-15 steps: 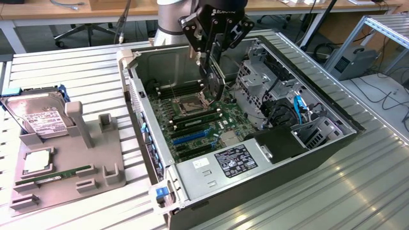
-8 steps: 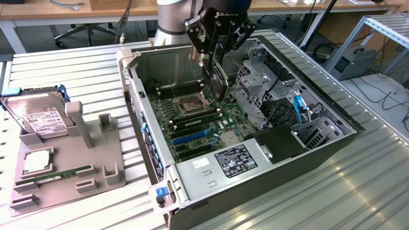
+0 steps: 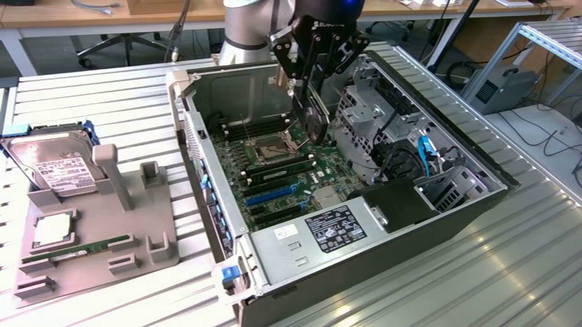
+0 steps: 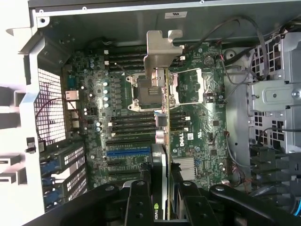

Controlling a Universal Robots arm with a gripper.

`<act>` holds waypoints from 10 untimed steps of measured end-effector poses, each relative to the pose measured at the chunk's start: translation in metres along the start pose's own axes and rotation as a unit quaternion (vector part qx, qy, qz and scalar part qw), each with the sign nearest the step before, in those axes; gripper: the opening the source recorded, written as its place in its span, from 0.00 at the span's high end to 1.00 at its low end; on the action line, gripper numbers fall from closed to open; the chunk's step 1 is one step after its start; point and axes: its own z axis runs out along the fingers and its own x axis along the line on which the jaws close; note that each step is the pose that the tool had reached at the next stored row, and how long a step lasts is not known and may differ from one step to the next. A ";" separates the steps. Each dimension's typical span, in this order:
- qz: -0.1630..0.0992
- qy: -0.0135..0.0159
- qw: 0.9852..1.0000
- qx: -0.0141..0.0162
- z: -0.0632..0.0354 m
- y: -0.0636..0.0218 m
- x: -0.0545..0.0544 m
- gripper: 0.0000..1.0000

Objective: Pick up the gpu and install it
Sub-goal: 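Pick up the gpu and move the gpu toward the slot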

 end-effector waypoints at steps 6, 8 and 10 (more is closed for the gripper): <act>0.000 0.000 1.000 0.000 0.0060 0.0002 -0.005 0.73; 0.000 0.000 1.000 0.000 0.0079 0.0003 -0.007 0.73; 0.000 0.000 1.000 0.000 0.0100 0.0003 -0.008 0.73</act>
